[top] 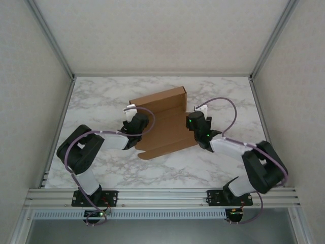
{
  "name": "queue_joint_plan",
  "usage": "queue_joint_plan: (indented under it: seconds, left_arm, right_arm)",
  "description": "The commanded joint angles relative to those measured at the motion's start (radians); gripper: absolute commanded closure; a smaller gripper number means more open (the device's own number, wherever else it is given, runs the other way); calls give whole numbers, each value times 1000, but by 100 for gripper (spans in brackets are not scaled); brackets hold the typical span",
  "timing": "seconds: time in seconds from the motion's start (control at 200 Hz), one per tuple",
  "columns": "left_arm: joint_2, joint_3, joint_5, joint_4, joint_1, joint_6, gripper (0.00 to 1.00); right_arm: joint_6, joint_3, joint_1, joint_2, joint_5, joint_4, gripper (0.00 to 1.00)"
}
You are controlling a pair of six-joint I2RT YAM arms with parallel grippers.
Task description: Fold the paper box
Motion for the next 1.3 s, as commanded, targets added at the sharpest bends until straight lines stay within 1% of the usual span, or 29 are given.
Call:
queue_joint_plan:
  seconds: [0.0,0.08,0.145,0.25,0.34,0.456,0.551,0.611,0.646,0.711,0.751,0.846,0.896,0.956,1.031,1.096,1.177,1.297]
  left_arm:
    - [-5,-34,64,-2,9,29,70]
    - [-35,-34,77,2,9,41,56]
    - [-70,-38,76,-3,9,46,47]
    - [-135,-40,87,-36,9,45,38]
    - [-203,-73,144,-47,9,63,32]
    - [-320,-131,204,-61,13,65,31]
    - [-448,-170,284,-65,14,73,32]
    - [-527,-186,340,-72,15,87,38]
    - [-568,-189,353,-77,15,92,41]
    - [-625,-175,358,-105,32,82,44]
    - [-643,-151,365,-122,50,66,43]
    - [-621,-91,444,-159,156,-5,35]
    - [-581,-67,516,-148,217,-35,34]
    - [-522,-32,582,-141,257,-60,33]
    - [-443,3,660,-96,280,-71,33]
    - [-386,23,702,-71,283,-76,33]
    - [-341,30,723,-38,289,-91,33]
    - [-291,31,732,-4,292,-105,34]
  right_arm:
    - [-73,-36,-22,-113,-88,70,27]
    - [-77,-41,-50,-185,-164,57,27]
    - [-75,-26,-72,-224,-220,42,29]
    - [-60,33,-116,-234,-341,-5,29]
    - [-42,95,-141,-214,-409,-34,28]
    - [-31,170,-165,-170,-493,-60,26]
    - [-12,214,-184,-136,-533,-62,24]
    - [0,240,-193,-116,-560,-63,25]
    - [5,257,-200,-104,-579,-69,25]
    - [10,294,-208,-74,-616,-97,25]
    - [10,329,-212,-51,-626,-141,25]
    - [4,422,-215,7,-622,-247,27]
    - [10,440,-218,29,-600,-256,30]
    - [17,445,-222,48,-591,-241,30]
    - [43,476,-232,80,-608,-271,31]
    - [60,512,-241,115,-639,-310,31]
    - [63,551,-248,155,-660,-349,30]
    - [57,566,-252,192,-670,-355,29]
